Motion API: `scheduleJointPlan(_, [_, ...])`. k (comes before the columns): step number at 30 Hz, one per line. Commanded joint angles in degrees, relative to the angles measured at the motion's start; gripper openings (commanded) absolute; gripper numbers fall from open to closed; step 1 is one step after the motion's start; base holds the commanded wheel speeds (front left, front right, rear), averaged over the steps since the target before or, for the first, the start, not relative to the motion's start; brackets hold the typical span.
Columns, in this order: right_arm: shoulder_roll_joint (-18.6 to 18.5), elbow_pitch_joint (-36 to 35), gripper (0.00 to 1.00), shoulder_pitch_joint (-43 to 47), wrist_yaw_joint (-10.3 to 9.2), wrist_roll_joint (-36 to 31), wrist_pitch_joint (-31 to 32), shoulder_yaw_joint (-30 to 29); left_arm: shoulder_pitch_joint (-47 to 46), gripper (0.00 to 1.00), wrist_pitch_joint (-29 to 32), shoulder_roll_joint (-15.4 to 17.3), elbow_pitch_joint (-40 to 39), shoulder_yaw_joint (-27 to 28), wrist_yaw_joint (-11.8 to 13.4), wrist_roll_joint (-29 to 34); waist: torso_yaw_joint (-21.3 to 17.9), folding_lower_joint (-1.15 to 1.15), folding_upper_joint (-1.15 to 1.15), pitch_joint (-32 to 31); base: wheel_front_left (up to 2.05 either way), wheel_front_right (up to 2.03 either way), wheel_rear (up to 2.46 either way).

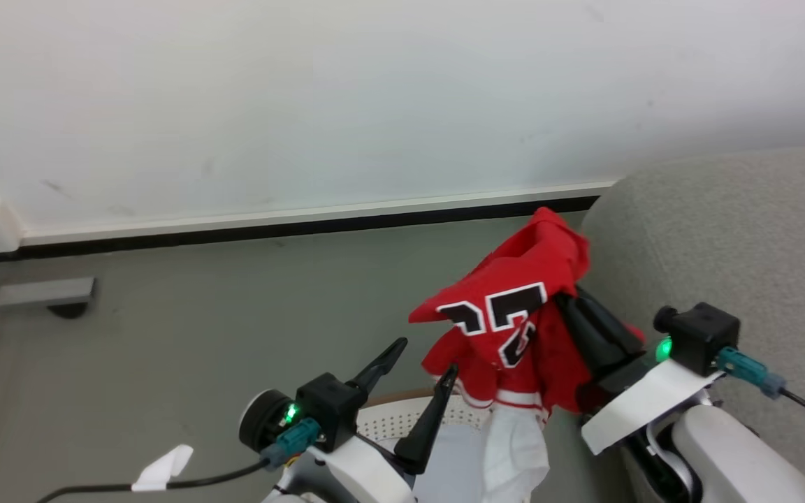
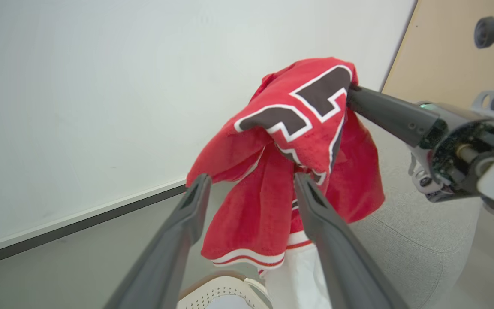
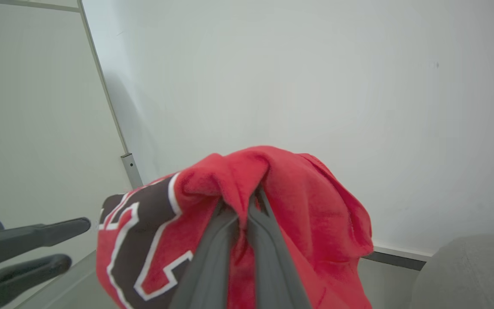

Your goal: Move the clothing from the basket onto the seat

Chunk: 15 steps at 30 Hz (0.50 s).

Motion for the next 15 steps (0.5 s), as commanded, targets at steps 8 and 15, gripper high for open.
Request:
scheduleJointPlan(8, [-3.0, -2.4, 0.0, 3.0, -0.12, -1.2, 0.0, -5.9, -0.8, 1.0, -2.2, -0.8, 2.5, -1.1, -0.3, 1.3, -6.6, -0.01, 0.0, 0.6, 0.0, 0.0, 0.0])
scheduleJointPlan(15, [-3.9, -4.2, 0.0, 4.5, -0.12, -1.7, 0.0, -9.1, -1.7, 1.0, -2.5, -1.1, 2.7, -1.6, -0.5, 1.1, -9.8, -0.01, 0.0, 2.2, 0.0, 0.0, 0.0])
